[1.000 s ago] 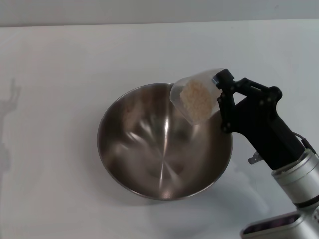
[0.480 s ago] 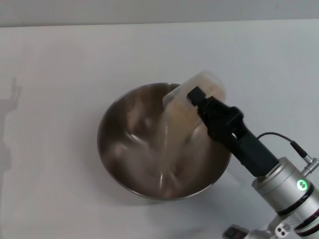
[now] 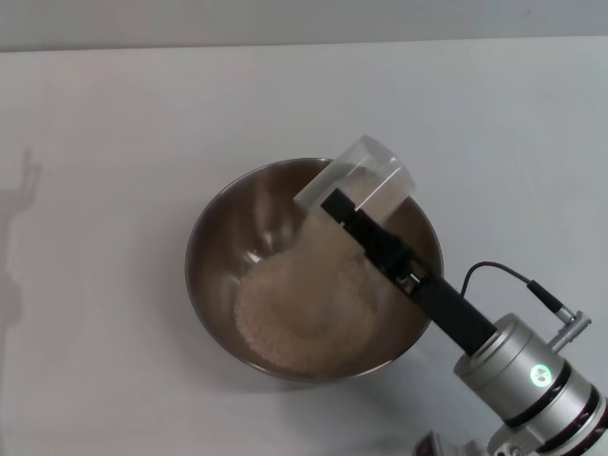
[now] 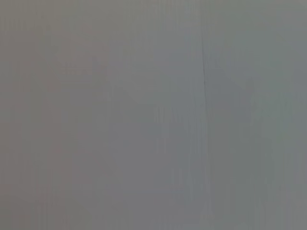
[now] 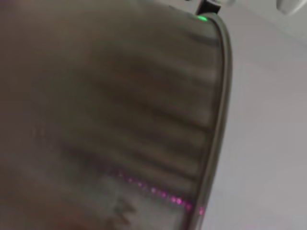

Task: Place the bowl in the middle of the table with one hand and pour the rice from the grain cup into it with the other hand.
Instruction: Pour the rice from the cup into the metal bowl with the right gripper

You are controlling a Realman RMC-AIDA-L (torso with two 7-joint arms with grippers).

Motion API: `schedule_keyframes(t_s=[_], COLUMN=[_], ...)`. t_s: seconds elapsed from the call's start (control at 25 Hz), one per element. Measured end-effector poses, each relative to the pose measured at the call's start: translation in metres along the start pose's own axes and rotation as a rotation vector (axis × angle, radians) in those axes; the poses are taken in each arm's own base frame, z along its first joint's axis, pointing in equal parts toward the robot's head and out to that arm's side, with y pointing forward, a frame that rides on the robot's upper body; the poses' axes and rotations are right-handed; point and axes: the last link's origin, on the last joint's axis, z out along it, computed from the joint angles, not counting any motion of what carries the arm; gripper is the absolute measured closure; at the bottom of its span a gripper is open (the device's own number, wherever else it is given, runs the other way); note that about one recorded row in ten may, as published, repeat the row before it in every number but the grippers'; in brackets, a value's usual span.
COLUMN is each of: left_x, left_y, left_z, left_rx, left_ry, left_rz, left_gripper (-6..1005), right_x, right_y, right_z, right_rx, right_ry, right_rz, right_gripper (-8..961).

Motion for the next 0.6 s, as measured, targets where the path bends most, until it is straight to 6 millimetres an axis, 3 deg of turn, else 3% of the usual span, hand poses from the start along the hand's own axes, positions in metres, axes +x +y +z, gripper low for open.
schedule_keyframes(t_s=[0.6], left_x=[0.0], left_y=[0.001], left_z=[-0.001], left_rx=[-0.005], left_ry=[-0.001], left_rz=[-0.001], left_gripper=[170], right_x=[-0.014], right_y=[-0.001], right_z=[0.001], right_rx=[0.001], right_ry=[-0.075], right_rz=[-0.292], right_gripper=[942])
